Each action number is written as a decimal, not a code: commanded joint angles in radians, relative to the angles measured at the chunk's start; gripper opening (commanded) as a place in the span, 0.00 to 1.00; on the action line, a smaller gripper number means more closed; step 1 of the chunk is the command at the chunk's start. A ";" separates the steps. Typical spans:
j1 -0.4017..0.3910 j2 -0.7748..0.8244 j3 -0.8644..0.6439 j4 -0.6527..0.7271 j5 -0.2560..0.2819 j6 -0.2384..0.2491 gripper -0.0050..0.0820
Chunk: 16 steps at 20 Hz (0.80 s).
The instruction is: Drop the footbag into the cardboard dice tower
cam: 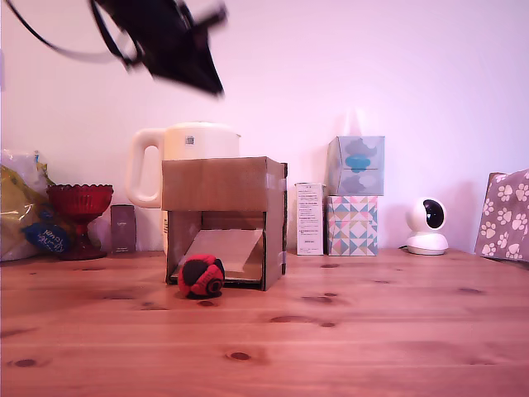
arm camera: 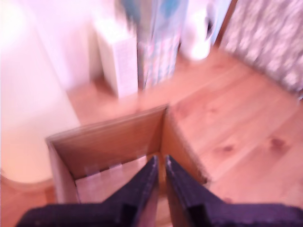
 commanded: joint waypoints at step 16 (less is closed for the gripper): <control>-0.012 -0.408 -1.015 0.612 -0.112 -0.169 0.03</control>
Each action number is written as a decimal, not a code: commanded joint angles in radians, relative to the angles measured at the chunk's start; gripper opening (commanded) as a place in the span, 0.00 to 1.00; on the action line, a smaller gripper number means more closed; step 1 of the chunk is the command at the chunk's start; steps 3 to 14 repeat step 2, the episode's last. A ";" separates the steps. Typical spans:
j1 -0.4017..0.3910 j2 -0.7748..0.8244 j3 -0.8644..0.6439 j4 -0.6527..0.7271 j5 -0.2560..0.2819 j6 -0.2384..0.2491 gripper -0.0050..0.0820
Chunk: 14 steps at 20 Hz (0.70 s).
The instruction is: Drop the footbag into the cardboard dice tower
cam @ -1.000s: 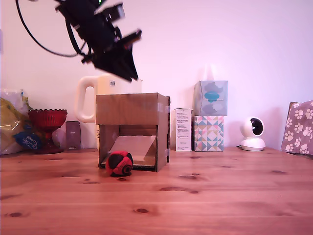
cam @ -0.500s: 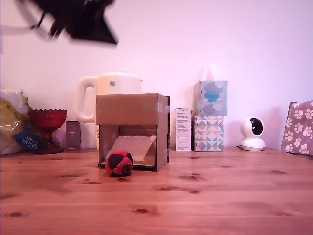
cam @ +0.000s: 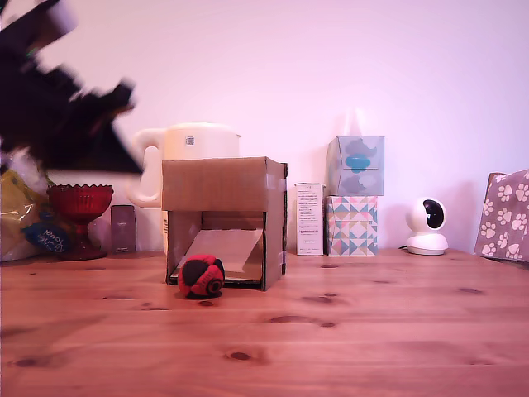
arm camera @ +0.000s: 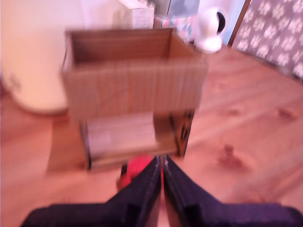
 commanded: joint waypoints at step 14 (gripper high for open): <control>-0.016 -0.081 -0.053 -0.058 0.002 -0.026 0.03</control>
